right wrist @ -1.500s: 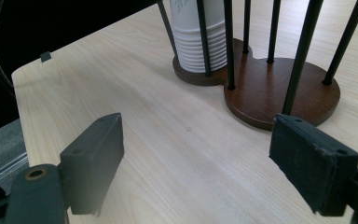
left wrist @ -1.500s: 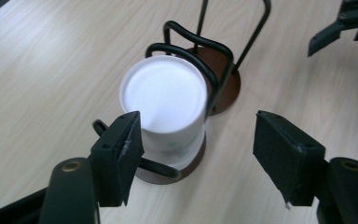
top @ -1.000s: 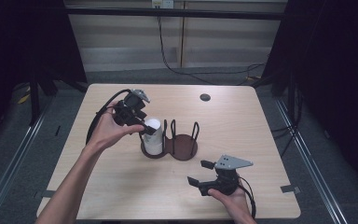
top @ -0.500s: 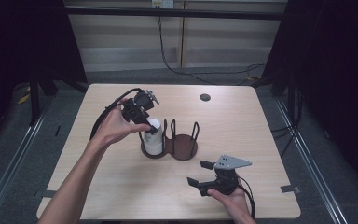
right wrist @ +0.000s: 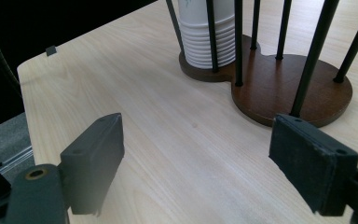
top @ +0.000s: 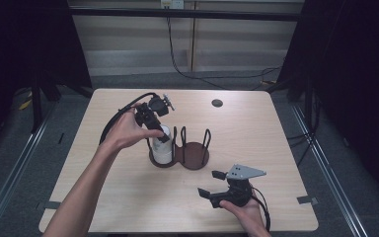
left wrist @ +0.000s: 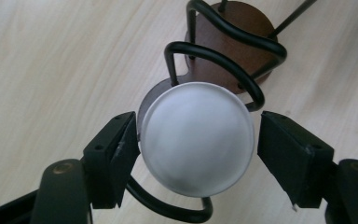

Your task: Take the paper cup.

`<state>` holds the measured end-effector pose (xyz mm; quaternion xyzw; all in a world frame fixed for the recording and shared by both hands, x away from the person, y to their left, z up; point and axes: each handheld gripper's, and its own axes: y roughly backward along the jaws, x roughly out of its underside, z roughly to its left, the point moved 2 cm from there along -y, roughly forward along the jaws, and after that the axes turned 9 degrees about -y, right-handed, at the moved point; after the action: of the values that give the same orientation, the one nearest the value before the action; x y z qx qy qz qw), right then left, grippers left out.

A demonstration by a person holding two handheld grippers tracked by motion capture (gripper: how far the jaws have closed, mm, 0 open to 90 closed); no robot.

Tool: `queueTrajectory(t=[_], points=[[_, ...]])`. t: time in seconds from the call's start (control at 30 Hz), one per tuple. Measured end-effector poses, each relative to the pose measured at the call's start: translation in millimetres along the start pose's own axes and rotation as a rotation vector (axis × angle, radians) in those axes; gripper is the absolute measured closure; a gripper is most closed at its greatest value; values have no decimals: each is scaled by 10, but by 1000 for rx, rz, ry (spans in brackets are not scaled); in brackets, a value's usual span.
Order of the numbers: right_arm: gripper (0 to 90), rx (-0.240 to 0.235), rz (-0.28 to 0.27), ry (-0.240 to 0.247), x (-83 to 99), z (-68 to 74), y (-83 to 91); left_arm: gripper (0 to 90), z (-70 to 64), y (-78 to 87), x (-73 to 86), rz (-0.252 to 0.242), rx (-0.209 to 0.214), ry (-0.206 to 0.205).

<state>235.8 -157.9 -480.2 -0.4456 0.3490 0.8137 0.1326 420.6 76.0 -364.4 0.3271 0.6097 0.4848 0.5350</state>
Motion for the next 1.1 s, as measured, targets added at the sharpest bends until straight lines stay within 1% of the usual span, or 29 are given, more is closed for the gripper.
queueTrajectory(t=[0.03, 0.07, 0.1, 0.17, 0.2, 0.27, 0.3, 0.33, 0.37, 0.4, 0.47, 0.5, 0.53, 0.57, 0.63, 0.67, 0.7, 0.73, 0.83, 0.9, 1.03, 1.07, 1.1], points=[[176, 0, 0, 0, 0, 0, 0, 292, 0, 0, 0, 0, 0, 0], [176, -10, -1, -4, 0, -6, -3, 296, -15, -15, -7, 7, -5, 8], [176, -10, -1, -4, 0, -6, -3, 296, -18, -20, -13, 21, 2, 2], [176, -5, 1, 2, 2, -2, 3, 302, -24, -42, -12, 23, 0, 12], [176, -5, 0, 0, 3, -2, 6, 310, -3, -59, -2, 43, 5, 7], [176, -4, 0, 1, 2, -2, 6, 310, 5, -64, 5, 51, 7, 5], [176, -5, 0, 0, 2, -3, 7, 312, 8, -69, 8, 55, 4, -2], [176, -5, 0, 0, 2, -3, 7, 311, -7, -77, 10, 55, 12, 10], [176, -3, 1, 1, 3, -6, 8, 312, -11, -83, 10, 52, 10, 8], [176, -3, 0, 0, 4, -8, 6, 323, 1, -72, 12, 74, 4, -22], [176, -4, -1, -2, 4, -14, 0, 336, -5, -84, 16, 72, 5, -19], [176, -3, 1, -2, 4, -11, 2, 330, -8, -82, 15, 78, 1, -25], [176, -3, 2, 2, 4, -9, 3, 333, -16, -83, 15, 78, 3, -29], [176, -2, 2, 1, 5, -7, 5, 341, -29, -88, 14, 71, -2, -23], [176, -3, 3, -3, 8, -8, 3, 347, -26, -84, 17, 74, 1, -18], [176, -3, 2, 0, 8, -10, -1, 347, -18, -82, 20, 71, 1, -15], [176, -3, 2, 0, 7, -10, -2, 347, -2, -76, 24, 79, 0, -25], [176, -3, 1, 0, 7, -9, -1, 348, -9, -80, 28, 71, 5, -13], [176, -3, 3, -1, 9, -6, 2, 352, 4, -78, 31, 67, 2, -16], [176, -2, 3, -3, 9, -8, 1, 355, -2, -74, 35, 57, 9, 6], [177, -2, 6, -6, 10, -9, -4, 357, 11, -67, 40, 59, 13, 2], [176, -2, 6, -5, 10, -9, -5, 358, 20, -63, 45, 48, 19, 16], [176, -3, 6, -4, 10, -7, -5, 359, 23, -61, 47, 44, 26, 20]])
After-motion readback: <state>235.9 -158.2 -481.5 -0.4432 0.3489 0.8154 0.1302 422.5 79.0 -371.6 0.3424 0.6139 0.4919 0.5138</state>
